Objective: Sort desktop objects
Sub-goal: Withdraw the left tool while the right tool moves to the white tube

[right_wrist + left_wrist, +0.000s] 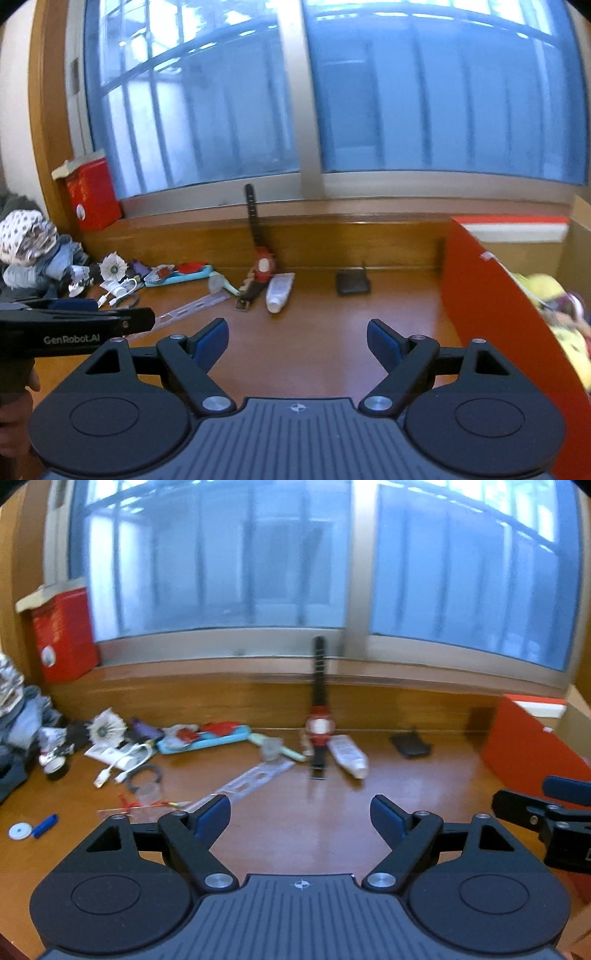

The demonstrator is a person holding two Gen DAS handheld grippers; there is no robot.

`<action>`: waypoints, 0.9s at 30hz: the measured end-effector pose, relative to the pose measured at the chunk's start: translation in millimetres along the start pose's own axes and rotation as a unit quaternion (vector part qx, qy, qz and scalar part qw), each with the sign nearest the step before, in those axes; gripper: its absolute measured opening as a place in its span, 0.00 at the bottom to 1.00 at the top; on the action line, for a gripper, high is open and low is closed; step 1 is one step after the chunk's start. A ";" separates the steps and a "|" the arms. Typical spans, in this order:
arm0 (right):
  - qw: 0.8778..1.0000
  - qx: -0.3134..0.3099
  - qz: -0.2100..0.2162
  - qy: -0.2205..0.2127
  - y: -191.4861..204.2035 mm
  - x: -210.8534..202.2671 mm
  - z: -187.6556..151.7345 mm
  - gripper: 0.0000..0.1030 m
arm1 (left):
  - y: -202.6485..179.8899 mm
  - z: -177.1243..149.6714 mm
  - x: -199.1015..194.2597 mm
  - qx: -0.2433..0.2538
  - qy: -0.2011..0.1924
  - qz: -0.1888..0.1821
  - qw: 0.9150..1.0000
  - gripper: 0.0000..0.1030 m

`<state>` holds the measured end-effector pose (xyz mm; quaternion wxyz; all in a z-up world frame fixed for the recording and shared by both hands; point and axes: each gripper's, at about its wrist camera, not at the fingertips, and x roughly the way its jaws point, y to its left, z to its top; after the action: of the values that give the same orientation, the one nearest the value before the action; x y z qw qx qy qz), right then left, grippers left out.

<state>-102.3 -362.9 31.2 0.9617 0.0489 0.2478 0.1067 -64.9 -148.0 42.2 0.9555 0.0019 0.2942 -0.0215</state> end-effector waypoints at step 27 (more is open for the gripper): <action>0.994 -0.034 -0.035 0.097 46.7 234.7 12.0 0.55 | 26.0 38.5 165.7 0.062 0.074 -0.044 0.994 0.68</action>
<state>95.7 -264.1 -60.9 0.9374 -0.0034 0.3377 0.0852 94.8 -129.3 -19.3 0.9274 0.0496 0.3617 -0.0816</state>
